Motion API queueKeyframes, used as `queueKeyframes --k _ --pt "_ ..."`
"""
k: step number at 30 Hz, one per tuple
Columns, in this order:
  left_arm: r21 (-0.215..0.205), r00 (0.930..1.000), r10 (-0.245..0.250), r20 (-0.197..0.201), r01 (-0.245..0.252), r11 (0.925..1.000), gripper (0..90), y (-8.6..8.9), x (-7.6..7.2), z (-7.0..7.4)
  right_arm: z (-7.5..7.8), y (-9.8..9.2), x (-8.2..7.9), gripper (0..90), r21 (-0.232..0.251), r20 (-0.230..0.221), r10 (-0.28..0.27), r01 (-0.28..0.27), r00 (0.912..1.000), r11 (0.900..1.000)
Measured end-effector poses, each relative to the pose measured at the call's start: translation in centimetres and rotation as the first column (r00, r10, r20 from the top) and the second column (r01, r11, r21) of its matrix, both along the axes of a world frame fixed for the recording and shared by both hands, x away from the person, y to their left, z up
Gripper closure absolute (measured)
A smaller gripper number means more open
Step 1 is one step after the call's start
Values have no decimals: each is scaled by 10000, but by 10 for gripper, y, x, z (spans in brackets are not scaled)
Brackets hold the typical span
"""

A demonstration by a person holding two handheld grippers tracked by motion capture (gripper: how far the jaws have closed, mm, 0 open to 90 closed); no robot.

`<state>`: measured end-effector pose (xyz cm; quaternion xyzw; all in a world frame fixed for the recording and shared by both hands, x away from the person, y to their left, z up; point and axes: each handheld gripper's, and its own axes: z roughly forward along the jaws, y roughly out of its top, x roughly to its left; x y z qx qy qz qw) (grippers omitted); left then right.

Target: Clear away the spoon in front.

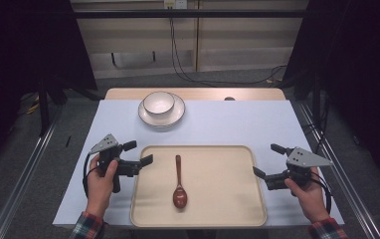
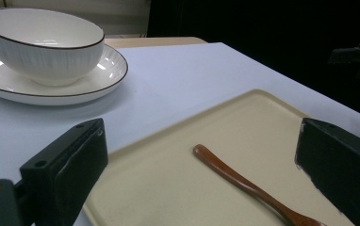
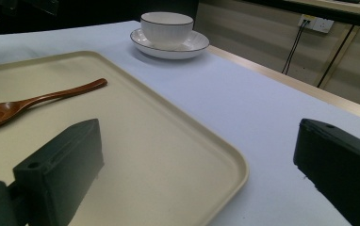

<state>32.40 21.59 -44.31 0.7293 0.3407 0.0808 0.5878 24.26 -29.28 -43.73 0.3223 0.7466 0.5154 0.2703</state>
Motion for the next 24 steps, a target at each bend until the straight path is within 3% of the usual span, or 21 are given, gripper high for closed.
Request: queueKeyframes --k 3,5,7,12,13,17,24 --pt "64 9999 -79 68 78 9999 30 3 0 0 0 0 0 17 -4 2 -50 50 10000 10000" --pt "252 9998 147 154 -151 9996 30 4 -1 0 0 0 0 16 3 -13 -57 57 10000 10000" --pt "110 9998 -64 180 62 9999 30 7 1 -1 0 -1 0 17 -59 -5 -107 107 9999 9999" --pt "152 9997 -61 243 57 9999 31 11 1 -3 -1 -2 1 17 -123 8 -76 76 10000 9999" --pt "306 9995 141 286 -150 9994 31 12 0 -2 -1 -2 1 17 -123 8 -76 76 10000 9999" --pt "238 9994 -96 334 88 9997 30 15 1 -4 -1 -2 1 16 -101 -2 -92 92 10000 9999" --pt "241 9988 353 328 -361 9991 31 24 1 -6 -1 -3 2 16 -162 -21 -219 219 9998 9996"
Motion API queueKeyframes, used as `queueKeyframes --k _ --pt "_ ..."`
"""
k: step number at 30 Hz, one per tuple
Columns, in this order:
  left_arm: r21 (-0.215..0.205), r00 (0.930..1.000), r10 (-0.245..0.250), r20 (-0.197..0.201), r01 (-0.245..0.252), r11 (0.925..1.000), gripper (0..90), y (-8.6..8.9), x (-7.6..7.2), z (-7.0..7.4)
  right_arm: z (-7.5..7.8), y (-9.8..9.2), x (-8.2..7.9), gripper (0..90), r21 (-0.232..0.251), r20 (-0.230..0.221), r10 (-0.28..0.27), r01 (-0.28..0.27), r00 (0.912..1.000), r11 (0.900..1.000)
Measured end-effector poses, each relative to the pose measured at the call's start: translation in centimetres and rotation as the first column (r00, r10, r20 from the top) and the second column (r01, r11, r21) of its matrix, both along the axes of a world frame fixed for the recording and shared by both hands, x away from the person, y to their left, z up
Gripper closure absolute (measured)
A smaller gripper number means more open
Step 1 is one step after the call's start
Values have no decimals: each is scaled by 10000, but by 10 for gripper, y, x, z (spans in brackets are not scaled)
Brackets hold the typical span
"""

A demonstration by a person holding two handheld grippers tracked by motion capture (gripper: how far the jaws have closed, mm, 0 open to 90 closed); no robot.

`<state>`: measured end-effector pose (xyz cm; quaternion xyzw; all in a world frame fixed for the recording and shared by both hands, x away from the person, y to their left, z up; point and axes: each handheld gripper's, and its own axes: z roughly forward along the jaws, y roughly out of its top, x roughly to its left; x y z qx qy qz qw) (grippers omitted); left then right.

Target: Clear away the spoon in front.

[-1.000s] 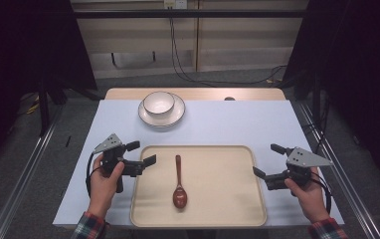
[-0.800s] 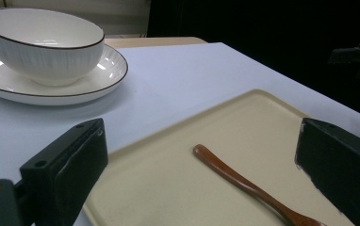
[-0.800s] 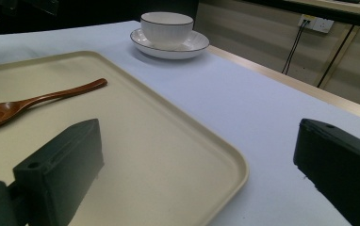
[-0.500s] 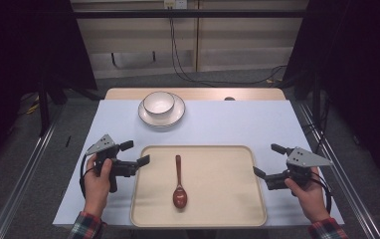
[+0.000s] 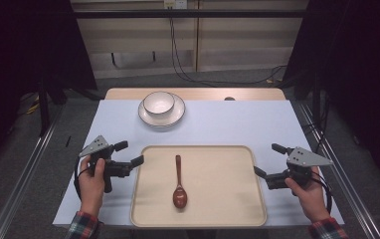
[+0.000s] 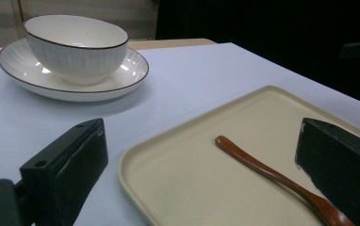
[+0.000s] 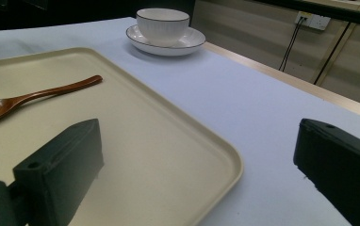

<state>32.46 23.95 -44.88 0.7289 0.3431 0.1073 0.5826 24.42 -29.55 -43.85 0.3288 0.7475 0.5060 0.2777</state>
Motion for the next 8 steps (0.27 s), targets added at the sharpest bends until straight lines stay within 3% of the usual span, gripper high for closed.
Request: queueKeyframes --k 8 --pt "2 10000 85 23 -85 10000 31 6 2 -2 -2 1 1 16 -30 -133 -14 13 9999 10000"
